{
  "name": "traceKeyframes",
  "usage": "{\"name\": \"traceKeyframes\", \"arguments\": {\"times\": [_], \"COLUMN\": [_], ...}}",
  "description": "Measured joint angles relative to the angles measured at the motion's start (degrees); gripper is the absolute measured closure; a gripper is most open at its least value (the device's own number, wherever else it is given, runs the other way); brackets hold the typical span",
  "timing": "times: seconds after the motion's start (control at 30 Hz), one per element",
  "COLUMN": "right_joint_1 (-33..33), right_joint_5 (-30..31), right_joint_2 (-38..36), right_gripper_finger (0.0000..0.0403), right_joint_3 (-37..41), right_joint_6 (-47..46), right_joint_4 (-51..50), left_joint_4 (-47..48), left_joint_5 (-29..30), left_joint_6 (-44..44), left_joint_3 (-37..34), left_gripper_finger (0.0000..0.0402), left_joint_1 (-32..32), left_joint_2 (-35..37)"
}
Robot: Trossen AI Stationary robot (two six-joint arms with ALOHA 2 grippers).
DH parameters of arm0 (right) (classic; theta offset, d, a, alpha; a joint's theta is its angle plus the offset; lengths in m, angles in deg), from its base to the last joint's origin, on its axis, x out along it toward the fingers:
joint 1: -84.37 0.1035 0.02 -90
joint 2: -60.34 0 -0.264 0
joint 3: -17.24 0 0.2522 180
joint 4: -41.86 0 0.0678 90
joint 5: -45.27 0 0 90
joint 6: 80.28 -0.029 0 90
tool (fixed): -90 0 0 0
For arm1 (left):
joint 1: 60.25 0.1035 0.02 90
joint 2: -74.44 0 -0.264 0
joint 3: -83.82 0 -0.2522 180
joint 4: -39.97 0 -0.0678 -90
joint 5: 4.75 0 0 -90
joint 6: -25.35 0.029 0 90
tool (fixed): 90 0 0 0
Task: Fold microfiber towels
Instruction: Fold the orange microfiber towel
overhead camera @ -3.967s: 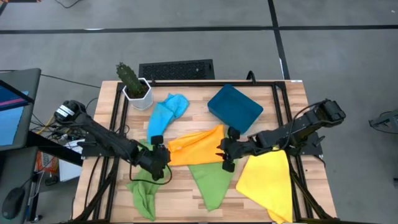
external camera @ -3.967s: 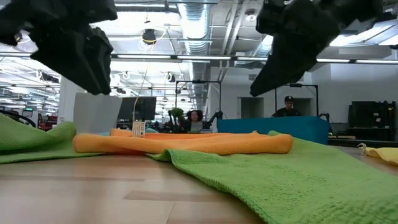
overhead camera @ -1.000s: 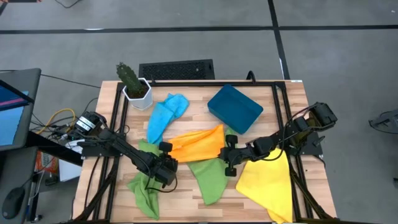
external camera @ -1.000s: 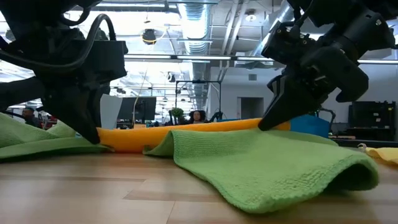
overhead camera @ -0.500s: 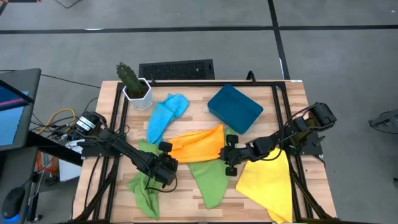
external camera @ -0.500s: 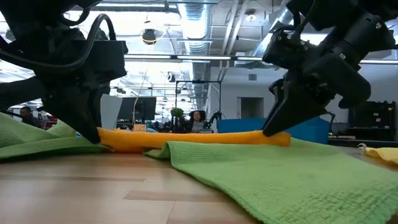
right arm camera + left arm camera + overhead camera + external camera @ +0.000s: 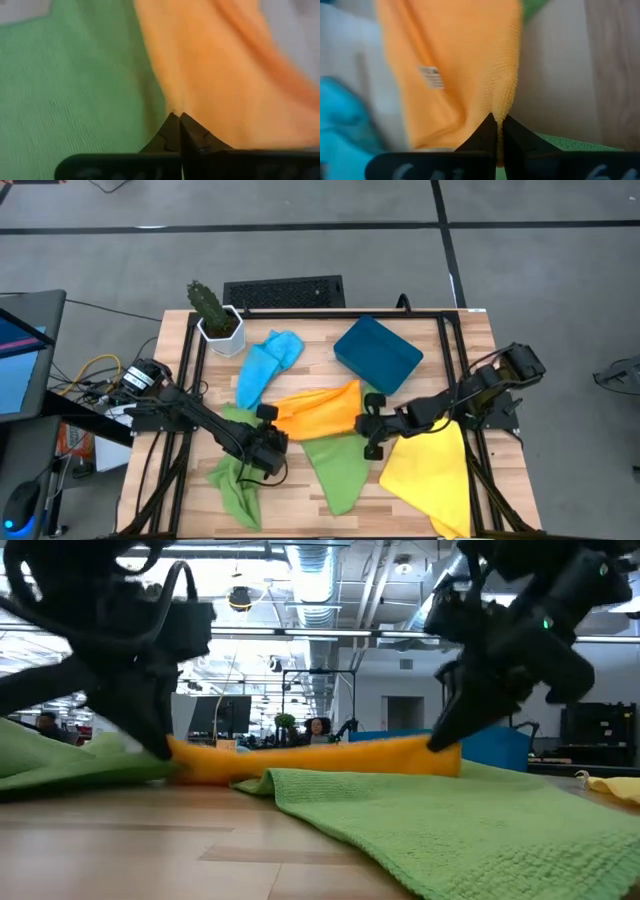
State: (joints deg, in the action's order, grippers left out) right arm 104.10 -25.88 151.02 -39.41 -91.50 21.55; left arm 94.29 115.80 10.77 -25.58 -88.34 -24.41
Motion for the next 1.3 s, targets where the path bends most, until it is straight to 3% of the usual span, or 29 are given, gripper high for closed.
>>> {"name": "traceKeyframes", "arguments": {"times": [0.27,0.4,0.67,0.77,0.9,1.1,1.2,1.3], "right_joint_1": [0.3,1.5,2.3,2.4,2.4,-1.6,-4.6,-7.0], "right_joint_5": [8.8,16.9,22.6,21.5,22.4,24.8,25.2,29.4], "right_joint_2": [-7.7,-13.0,-21.3,-22.5,-22.4,-19.2,-17.4,-15.4], "right_gripper_finger": [0.0397,0.0395,0.0397,0.0396,0.0397,0.0395,0.0396,0.0395], "right_joint_3": [-7.8,-9.7,-11.1,-11.2,-11.2,-11.2,-11.1,-11.2], "right_joint_6": [5.1,5.3,6.4,6.9,6.7,7.0,7.3,7.9], "right_joint_4": [-13.5,-17.7,-20.9,-20.5,-21.0,-21.1,-21.1,-20.6], "left_joint_4": [22.0,32.4,46.1,46.4,48.2,48.3,47.5,47.7], "left_joint_5": [7.9,9.6,19.1,17.9,12.9,13.8,17.0,24.7], "left_joint_6": [-2.6,-5.0,-9.4,-10.4,-9.7,-6.6,-5.1,-4.9], "left_joint_3": [13.4,20.3,34.3,37.7,37.2,31.9,27.5,23.5], "left_gripper_finger": [0.0401,0.0401,0.0401,0.0401,0.0401,0.0401,0.0401,0.0401], "left_joint_1": [0.0,-0.2,-0.4,0.2,1.1,4.5,8.0,11.3], "left_joint_2": [0.0,0.0,0.0,0.2,0.9,1.6,1.8,1.8]}}
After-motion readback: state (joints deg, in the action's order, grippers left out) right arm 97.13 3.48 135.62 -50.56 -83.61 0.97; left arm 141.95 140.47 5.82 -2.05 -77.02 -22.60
